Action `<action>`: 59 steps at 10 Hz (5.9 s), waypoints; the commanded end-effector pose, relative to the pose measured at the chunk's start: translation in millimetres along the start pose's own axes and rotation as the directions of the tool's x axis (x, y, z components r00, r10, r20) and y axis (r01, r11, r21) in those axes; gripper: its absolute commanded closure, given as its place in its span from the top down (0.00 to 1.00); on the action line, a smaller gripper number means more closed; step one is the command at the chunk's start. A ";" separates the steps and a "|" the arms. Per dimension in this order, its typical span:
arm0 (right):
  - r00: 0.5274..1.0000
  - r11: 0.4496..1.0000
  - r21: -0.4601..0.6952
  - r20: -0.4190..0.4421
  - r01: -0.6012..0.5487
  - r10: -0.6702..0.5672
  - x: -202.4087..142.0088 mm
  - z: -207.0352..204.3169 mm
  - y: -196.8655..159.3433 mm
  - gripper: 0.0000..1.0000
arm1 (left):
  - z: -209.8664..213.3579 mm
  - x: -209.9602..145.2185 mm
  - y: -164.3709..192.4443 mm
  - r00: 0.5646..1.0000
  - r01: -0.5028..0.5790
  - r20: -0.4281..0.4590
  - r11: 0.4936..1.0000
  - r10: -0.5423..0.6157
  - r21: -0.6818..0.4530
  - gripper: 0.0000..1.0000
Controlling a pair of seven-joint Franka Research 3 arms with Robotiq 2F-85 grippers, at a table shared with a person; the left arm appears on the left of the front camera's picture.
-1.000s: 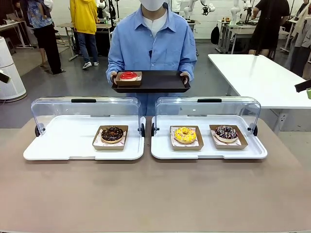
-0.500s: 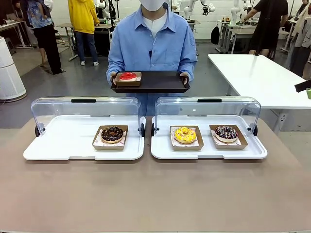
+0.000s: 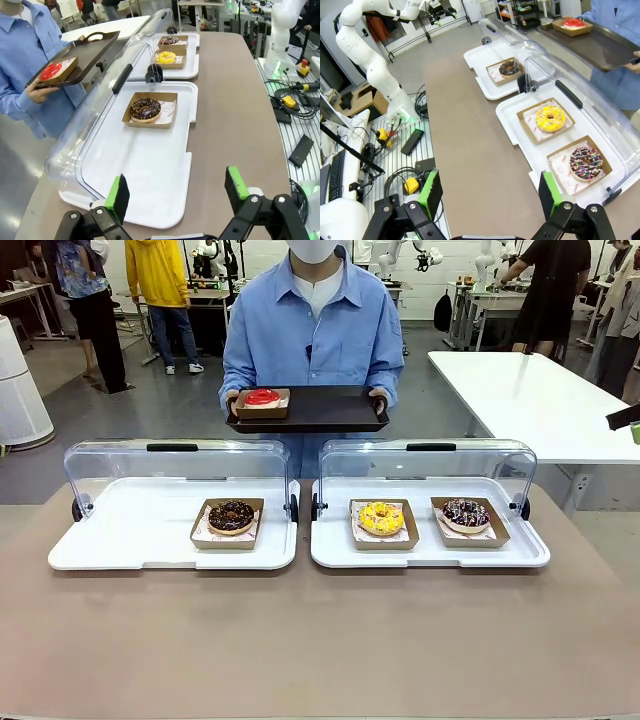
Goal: Provide the desired donut to the person.
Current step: Pick up and lift the Paper togo box containing the Donut pointed at by the person.
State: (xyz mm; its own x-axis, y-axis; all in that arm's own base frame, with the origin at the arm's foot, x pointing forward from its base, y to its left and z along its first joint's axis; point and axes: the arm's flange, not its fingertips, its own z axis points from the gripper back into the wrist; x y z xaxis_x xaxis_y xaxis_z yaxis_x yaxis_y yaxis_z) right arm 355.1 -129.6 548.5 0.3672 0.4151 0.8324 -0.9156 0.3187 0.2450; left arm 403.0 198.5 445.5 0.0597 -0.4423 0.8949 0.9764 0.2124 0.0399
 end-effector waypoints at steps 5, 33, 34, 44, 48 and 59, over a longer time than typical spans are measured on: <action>1.000 1.000 0.006 0.007 -0.005 0.005 0.4 -1.1 0.7 1.00 | 3.7 3.9 3.4 1.000 0.010 -0.012 1.000 -0.010 0.012 1.00; 0.872 0.970 -0.020 -0.443 -0.241 0.208 37.1 -65.1 -27.6 1.00 | 3.7 3.9 3.4 1.000 0.010 -0.012 1.000 -0.010 0.012 1.00; 0.827 0.956 0.027 -0.494 -0.294 0.268 33.2 -84.5 -30.1 1.00 | 3.7 3.9 3.4 1.000 0.010 -0.012 1.000 -0.010 0.012 1.00; 0.622 0.887 0.052 -0.695 -0.458 0.362 -5.5 -170.1 -54.9 1.00 | 3.7 3.9 3.4 1.000 0.010 -0.012 1.000 -0.010 0.012 1.00; 0.622 0.887 0.052 -0.695 -0.458 0.362 -5.5 -170.1 -54.9 1.00 | 3.7 3.9 3.4 1.000 0.010 -0.012 1.000 -0.010 0.012 1.00; 0.606 0.945 -0.030 -0.774 -0.325 0.184 -38.5 -224.8 -102.1 1.00 | 3.7 3.9 3.4 1.000 0.010 -0.012 1.000 -0.010 0.012 1.00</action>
State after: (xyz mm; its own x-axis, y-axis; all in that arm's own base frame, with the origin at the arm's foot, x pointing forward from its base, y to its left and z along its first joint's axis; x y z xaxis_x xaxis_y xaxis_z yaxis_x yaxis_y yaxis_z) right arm 460.5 8.8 377.9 0.1592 0.9656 0.2056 -0.9844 0.1711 -0.0416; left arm 407.2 199.6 450.4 0.0543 -0.4588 0.8869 0.9751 0.2154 0.0518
